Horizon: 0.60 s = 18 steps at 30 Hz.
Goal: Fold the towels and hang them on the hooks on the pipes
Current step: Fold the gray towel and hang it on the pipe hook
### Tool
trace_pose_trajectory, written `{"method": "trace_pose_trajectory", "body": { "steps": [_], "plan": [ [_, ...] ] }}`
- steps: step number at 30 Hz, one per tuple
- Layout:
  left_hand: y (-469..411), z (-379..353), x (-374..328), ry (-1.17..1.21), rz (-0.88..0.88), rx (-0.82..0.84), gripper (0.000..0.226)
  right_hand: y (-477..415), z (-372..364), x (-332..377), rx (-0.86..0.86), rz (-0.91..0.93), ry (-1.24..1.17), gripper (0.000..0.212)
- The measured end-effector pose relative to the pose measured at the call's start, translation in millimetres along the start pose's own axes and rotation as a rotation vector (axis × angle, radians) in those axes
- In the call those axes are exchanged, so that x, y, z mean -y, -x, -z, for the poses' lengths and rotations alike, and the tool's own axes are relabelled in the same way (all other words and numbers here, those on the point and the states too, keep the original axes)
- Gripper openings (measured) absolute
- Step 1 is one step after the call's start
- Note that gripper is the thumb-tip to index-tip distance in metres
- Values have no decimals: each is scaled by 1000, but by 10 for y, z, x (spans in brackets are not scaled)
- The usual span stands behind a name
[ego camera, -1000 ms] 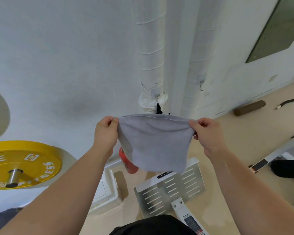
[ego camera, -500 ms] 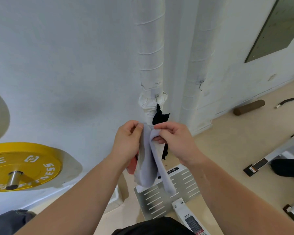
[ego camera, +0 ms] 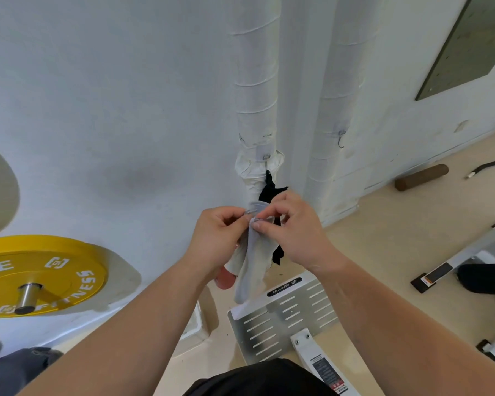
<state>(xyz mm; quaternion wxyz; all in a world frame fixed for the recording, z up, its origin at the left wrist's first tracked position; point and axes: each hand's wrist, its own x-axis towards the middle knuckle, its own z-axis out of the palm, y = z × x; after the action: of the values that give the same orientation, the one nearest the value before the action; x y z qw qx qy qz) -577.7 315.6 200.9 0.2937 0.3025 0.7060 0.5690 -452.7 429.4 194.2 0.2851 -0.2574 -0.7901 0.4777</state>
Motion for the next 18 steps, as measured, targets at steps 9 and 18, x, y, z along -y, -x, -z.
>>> {"method": "trace_pose_trajectory", "body": {
  "steps": [9,18],
  "plan": [
    [10,58,11,8,31,167,20,-44,31,-45,-40,48,55,17],
    [-38,127,71,39,75,92,11,-37,222,-493,303,-45,497,25]
  ]
}}
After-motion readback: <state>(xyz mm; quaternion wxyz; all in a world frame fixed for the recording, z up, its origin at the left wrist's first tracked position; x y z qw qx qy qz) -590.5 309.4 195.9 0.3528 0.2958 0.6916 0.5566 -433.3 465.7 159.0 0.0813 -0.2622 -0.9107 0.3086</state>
